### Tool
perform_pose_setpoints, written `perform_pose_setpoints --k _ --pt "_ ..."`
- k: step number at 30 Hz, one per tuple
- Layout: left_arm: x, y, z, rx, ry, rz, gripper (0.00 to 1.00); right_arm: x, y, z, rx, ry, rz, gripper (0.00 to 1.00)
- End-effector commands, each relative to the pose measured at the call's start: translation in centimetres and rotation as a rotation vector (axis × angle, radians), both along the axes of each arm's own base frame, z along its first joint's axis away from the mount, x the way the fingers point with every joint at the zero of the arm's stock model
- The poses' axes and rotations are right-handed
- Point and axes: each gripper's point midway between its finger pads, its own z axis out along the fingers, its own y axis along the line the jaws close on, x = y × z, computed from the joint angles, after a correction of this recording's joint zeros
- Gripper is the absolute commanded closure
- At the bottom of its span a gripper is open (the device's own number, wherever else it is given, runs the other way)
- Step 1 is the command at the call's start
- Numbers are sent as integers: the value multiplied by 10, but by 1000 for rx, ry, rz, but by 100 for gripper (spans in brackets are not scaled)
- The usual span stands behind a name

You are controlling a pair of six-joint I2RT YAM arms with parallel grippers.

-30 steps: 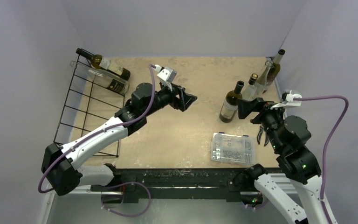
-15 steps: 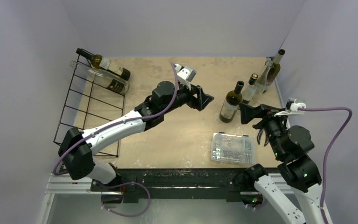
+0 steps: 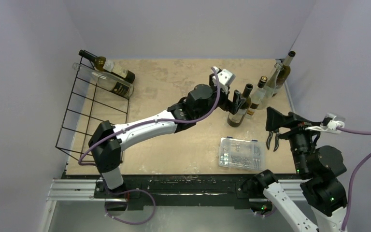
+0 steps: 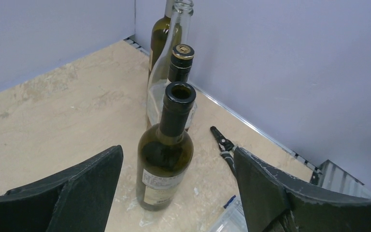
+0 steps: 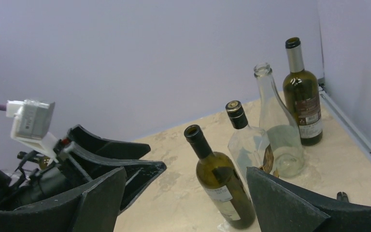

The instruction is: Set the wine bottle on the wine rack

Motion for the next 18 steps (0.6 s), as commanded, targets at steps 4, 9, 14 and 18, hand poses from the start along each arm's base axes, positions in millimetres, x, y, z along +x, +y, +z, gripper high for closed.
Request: perform_pose_setpoints --k 4,9,14,18 --pt "26 -26 17 -33 -129 73 11 5 -18 0 -66 10 -105 1" --pt "38 -39 12 -24 -195 122 9 12 -10 -12 -92 19 -74 1" --pt "49 -49 3 -12 -179 152 9 13 -14 -21 -117 8 -97 1" --pt "55 -56 -3 -16 -171 161 11 11 -15 -23 -116 -1 -93 1"
